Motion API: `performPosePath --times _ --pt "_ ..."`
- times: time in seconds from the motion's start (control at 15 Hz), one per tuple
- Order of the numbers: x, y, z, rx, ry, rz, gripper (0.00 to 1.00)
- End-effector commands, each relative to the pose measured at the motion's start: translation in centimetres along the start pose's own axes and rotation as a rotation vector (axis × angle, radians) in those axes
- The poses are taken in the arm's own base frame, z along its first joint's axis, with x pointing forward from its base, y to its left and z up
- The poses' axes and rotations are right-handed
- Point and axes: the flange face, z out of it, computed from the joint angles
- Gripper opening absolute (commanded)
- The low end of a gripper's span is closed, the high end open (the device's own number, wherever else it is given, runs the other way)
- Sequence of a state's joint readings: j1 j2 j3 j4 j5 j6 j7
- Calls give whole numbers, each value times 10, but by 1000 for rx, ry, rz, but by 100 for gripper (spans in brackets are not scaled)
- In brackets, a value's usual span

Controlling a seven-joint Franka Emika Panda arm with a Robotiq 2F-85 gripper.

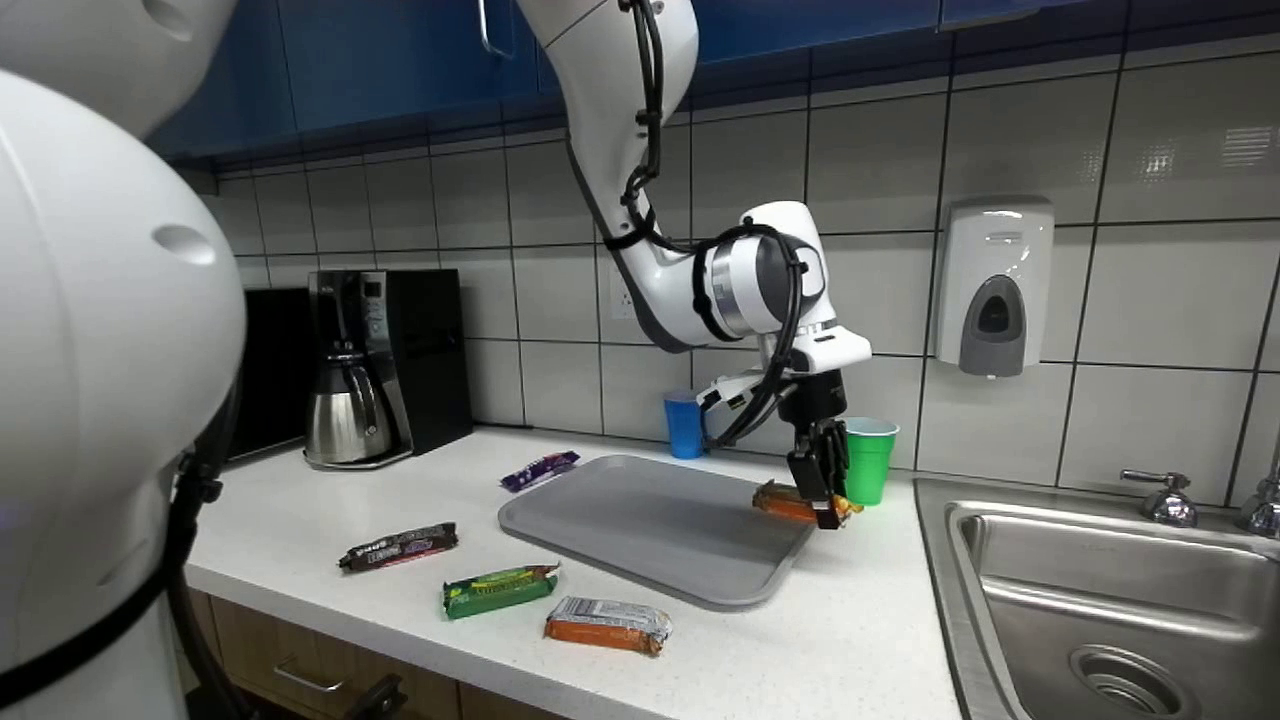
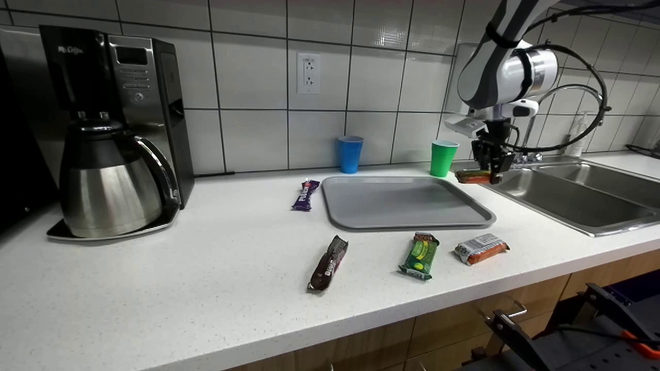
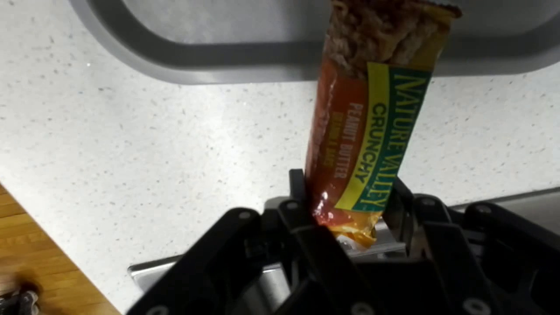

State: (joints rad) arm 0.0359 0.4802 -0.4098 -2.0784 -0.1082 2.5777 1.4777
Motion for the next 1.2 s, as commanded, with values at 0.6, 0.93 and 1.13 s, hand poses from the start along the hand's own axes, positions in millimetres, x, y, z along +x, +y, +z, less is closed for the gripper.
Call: performPosePath --times 0.6,0.93,1.13 --pt "59 68 10 -103 68 51 19" --pt "67 85 25 -137 78 59 19" --pt "71 93 32 -152 77 73 19"
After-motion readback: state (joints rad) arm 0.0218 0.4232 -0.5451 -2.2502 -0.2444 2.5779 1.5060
